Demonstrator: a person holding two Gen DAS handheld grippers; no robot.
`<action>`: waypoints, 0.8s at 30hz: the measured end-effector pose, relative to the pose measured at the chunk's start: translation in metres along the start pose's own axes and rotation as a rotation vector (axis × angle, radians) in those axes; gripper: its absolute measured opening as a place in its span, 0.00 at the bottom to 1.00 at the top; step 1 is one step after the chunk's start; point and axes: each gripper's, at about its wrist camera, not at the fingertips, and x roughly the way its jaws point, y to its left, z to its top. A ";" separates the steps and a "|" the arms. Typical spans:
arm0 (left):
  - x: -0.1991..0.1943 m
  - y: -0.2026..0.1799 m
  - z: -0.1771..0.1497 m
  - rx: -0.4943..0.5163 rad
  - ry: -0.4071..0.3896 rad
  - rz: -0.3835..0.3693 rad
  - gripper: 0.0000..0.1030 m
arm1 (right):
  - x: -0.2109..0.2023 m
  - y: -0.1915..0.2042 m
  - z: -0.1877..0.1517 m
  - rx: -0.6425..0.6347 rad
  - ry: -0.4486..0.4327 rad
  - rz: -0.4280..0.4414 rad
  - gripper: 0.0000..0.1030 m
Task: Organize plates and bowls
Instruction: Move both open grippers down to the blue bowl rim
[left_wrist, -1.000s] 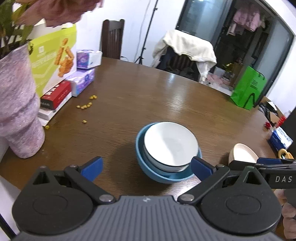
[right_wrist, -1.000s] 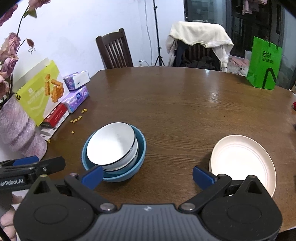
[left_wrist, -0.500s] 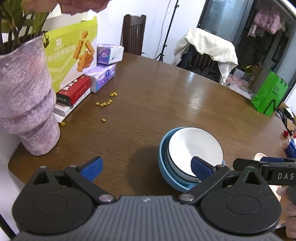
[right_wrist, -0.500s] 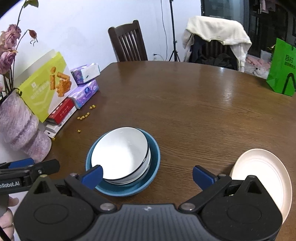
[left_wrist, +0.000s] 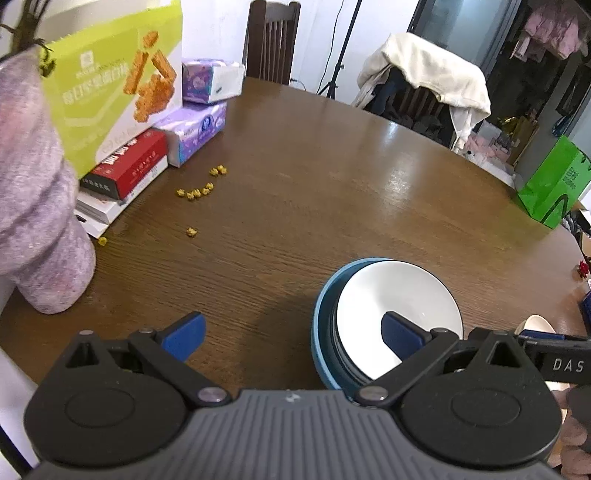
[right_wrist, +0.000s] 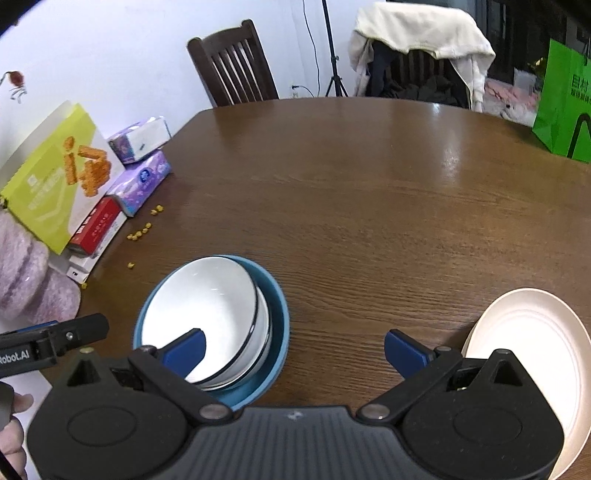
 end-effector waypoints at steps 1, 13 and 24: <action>0.004 -0.001 0.001 -0.001 0.009 0.000 1.00 | 0.004 0.000 0.002 0.003 0.010 0.001 1.00; 0.055 -0.010 0.006 0.000 0.121 -0.005 1.00 | 0.050 0.003 0.013 -0.004 0.126 0.036 0.92; 0.075 -0.008 0.005 -0.024 0.181 -0.010 1.00 | 0.073 -0.008 0.008 0.046 0.176 0.092 0.80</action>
